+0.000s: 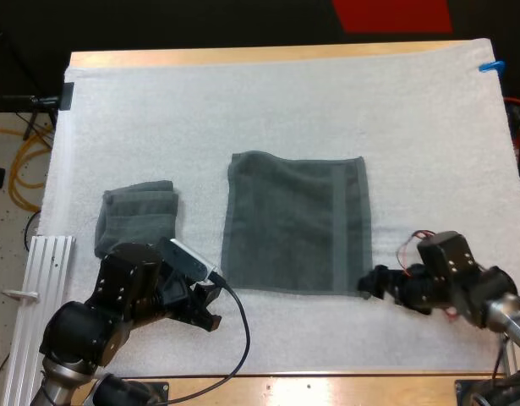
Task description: Pick towel from pile fold and stack
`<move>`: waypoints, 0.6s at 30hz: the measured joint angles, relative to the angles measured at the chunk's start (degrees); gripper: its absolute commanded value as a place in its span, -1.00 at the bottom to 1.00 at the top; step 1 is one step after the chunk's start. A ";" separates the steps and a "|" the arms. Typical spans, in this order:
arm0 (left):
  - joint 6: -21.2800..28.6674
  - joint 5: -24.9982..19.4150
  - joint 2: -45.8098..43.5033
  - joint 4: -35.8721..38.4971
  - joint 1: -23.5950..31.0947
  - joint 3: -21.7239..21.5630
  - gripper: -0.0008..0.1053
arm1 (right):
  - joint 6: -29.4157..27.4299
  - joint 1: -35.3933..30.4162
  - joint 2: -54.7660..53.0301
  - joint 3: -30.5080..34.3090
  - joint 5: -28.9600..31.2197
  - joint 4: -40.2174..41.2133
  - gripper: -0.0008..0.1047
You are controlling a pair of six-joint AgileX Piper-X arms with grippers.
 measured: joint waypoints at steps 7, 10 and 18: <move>0.00 0.00 0.00 0.00 0.00 0.00 -0.16 | 6.30 0.00 10.20 -0.30 -8.22 -12.87 0.49; 0.00 0.00 0.00 0.00 0.00 0.00 -0.16 | 7.63 0.00 12.38 -0.48 -11.34 -16.39 0.49; 0.00 0.00 0.00 -2.83 0.00 0.00 -0.16 | 8.36 0.00 13.68 -0.28 -11.81 -16.84 -0.35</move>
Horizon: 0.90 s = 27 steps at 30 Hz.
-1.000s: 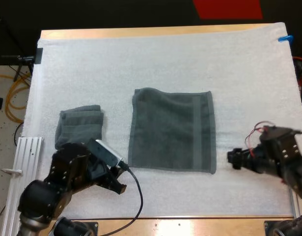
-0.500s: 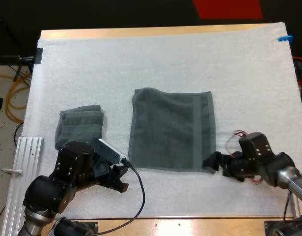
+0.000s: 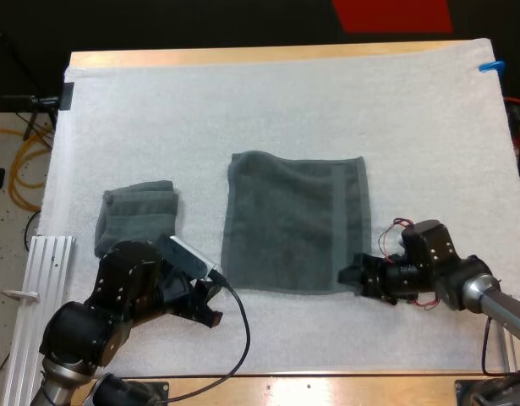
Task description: Pick towel from pile fold and stack
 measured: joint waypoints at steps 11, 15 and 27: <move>-8.25 1.94 3.34 -1.78 0.00 1.15 0.27 | -1.39 0.00 -0.97 0.16 1.37 0.72 -0.99; -13.39 2.82 9.07 -5.09 0.00 4.21 0.42 | -1.60 0.00 -2.68 0.16 1.42 1.17 -0.99; -19.93 3.46 32.96 -21.01 0.00 5.64 0.42 | -5.40 0.00 -4.82 0.16 2.33 5.60 -0.99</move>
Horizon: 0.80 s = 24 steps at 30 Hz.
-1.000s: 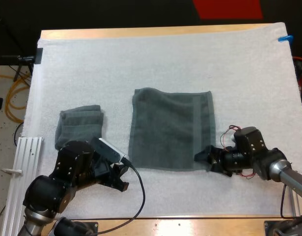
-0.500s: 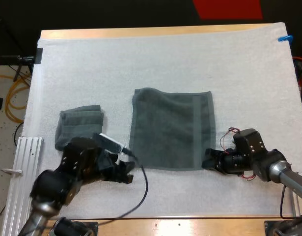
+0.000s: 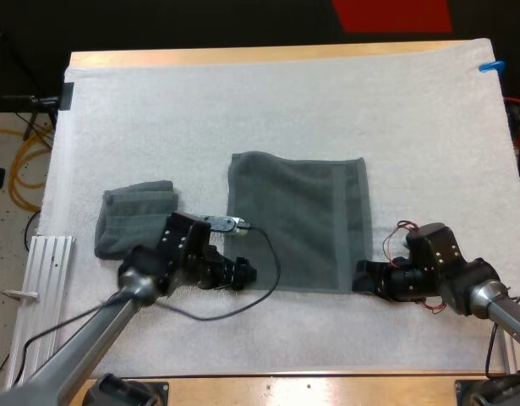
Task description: Pick towel from pile fold and stack
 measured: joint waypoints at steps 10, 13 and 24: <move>-3.47 5.28 9.83 -4.89 0.03 -0.79 0.33 | 0.00 0.00 0.00 0.00 0.07 -0.02 -0.99; -3.55 5.79 10.34 -5.90 0.15 -0.79 -0.07 | 0.00 0.00 0.00 0.00 0.07 -0.02 -0.99; -3.72 14.36 9.86 -4.64 0.02 -0.20 -0.98 | -1.35 0.00 -2.36 0.00 0.21 2.07 -0.99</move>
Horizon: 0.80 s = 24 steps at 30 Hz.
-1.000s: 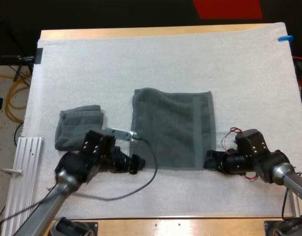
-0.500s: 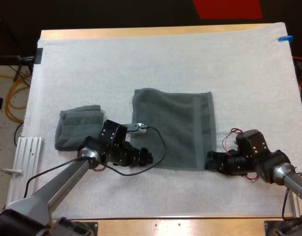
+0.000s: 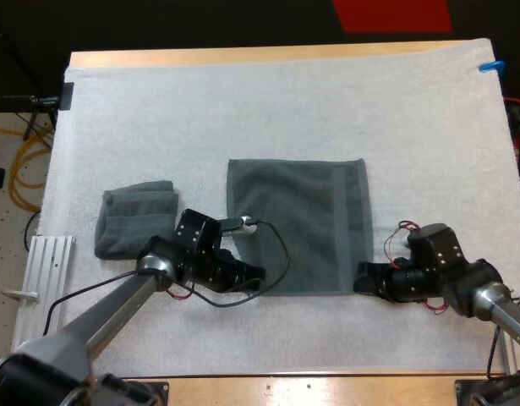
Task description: Pick towel from pile fold and stack
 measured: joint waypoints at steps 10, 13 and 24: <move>4.97 2.32 -13.38 13.39 -0.05 0.14 -0.98 | -1.10 0.13 -15.91 0.00 2.61 12.26 -0.99; 5.13 2.82 -13.98 11.74 -0.04 0.35 -0.98 | 0.90 0.18 -16.97 0.00 4.55 12.27 -0.99; -5.00 6.51 -5.56 -11.10 9.38 0.61 -0.98 | 13.98 0.18 -4.44 -0.25 8.73 -12.43 -0.99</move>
